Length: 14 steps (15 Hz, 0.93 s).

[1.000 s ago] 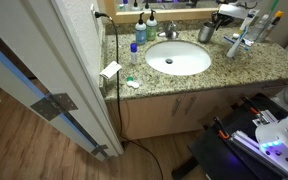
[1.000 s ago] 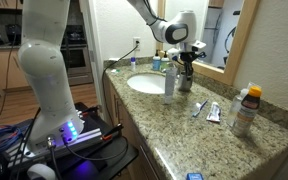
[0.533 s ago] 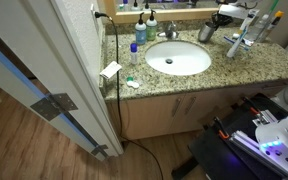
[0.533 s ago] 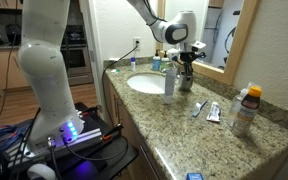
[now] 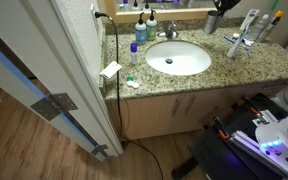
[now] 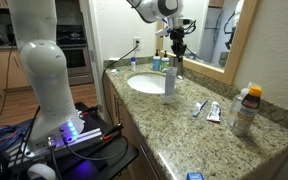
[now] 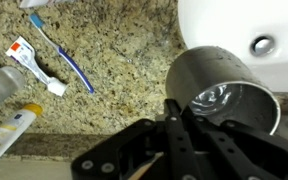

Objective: Move the silver cup to the left side of the sink

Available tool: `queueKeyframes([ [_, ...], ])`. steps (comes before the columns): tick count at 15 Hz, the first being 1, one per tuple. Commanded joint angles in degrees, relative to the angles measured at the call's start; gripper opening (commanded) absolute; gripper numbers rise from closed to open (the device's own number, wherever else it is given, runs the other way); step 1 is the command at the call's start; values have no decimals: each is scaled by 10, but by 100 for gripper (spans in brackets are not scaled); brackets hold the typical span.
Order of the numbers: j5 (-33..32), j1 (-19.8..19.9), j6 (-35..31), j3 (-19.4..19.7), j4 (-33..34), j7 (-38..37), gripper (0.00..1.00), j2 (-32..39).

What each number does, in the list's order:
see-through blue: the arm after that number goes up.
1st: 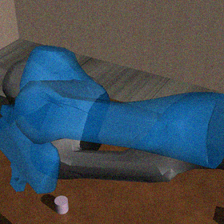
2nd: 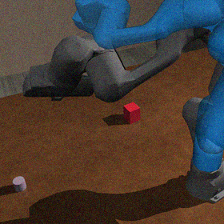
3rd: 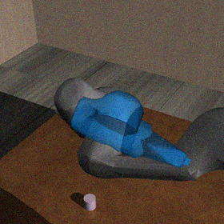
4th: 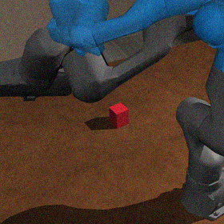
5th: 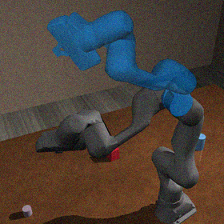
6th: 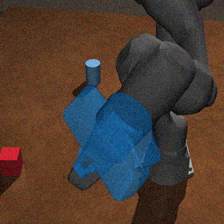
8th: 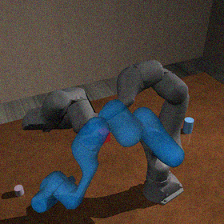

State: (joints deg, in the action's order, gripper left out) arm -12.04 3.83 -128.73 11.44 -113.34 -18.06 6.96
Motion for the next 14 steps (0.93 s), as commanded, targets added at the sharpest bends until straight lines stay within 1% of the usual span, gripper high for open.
queueKeyframes([
  [1, -15, -14, 64, -39, -42, 63, 1, -113],
  [2, -11, -3, 42, -34, -5, 25, 6, -48],
  [4, -10, -8, 66, -51, -18, 41, 6, -93],
  [5, -25, -11, 67, -57, -29, 37, 1, -93],
  [7, -17, -30, 78, -78, -51, 60, 1, -101],
  [8, -5, -39, 77, -90, -58, 73, 1, -101],
  [9, 8, -51, 82, -107, -53, 68, 1, -95],
  [11, 29, -74, 81, -138, -31, 48, 1, -73],
  [12, 53, -84, 90, -149, -7, 38, 1, -56],
  [13, 70, -88, 85, -154, -7, 40, 1, -57],
  [14, 45, -82, 70, -150, -38, 34, 6, -72],
])
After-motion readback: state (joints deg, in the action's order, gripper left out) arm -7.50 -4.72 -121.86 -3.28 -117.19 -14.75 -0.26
